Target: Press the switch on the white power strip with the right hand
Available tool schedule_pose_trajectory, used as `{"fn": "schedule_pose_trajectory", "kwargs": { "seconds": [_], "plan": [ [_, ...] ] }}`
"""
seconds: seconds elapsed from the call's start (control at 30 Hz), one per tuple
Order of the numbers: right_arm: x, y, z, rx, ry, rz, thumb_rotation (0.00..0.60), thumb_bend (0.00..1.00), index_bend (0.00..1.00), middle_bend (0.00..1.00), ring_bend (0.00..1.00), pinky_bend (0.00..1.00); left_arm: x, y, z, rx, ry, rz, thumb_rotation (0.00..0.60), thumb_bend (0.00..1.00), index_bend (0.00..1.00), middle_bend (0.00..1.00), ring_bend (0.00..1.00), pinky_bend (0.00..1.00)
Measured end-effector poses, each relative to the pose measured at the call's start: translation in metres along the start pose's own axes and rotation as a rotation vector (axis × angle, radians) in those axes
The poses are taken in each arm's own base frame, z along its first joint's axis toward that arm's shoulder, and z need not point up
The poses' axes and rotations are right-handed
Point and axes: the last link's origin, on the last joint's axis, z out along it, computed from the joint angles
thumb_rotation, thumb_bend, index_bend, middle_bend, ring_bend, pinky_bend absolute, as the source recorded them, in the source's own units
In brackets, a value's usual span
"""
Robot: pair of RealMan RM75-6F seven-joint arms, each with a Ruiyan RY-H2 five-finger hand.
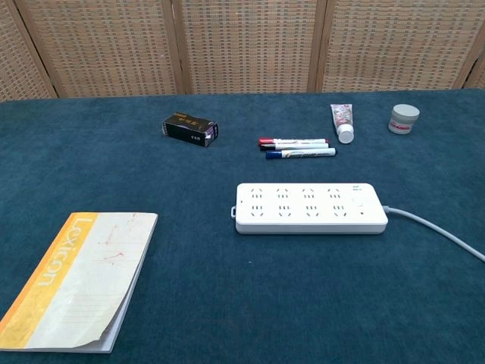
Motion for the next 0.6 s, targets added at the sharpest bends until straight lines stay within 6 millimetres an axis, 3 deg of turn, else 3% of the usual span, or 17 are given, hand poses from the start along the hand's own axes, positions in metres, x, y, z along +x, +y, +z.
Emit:
{"fn": "schedule_pose_trajectory", "kwargs": {
  "seconds": [0.23,0.33,0.43,0.5,0.57,0.6],
  "plan": [
    [-0.001,-0.002,-0.002,0.009,-0.021,0.002,0.600,0.00,0.00,0.00,0.00,0.00,-0.001,-0.001,0.001,0.006,-0.001,0.002,0.600,0.00,0.00,0.00,0.00,0.00],
    [-0.004,-0.002,-0.002,0.013,-0.043,0.002,0.600,0.00,0.00,0.06,0.08,0.10,0.000,-0.001,0.002,0.009,0.000,0.000,0.600,0.00,0.00,0.00,0.00,0.00],
    [-0.011,-0.005,0.005,0.031,-0.073,0.006,0.600,0.01,0.00,0.28,0.35,0.44,-0.001,-0.002,0.004,0.017,0.000,0.003,0.600,0.00,0.00,0.00,0.00,0.00],
    [-0.017,-0.007,0.014,0.056,-0.103,0.006,0.600,0.05,0.00,0.46,0.57,0.73,-0.002,-0.002,0.006,0.023,-0.006,0.009,0.600,0.00,0.00,0.00,0.00,0.00],
    [-0.025,-0.011,0.024,0.086,-0.142,0.011,0.600,0.14,0.00,0.59,0.72,0.92,-0.004,-0.002,0.009,0.027,-0.011,0.015,0.600,0.00,0.00,0.00,0.00,0.00],
    [-0.028,-0.013,0.028,0.099,-0.162,0.014,0.600,0.19,0.00,0.63,0.76,0.96,-0.005,-0.002,0.010,0.030,-0.015,0.020,0.600,0.00,0.00,0.00,0.00,0.00]
  ]
}}
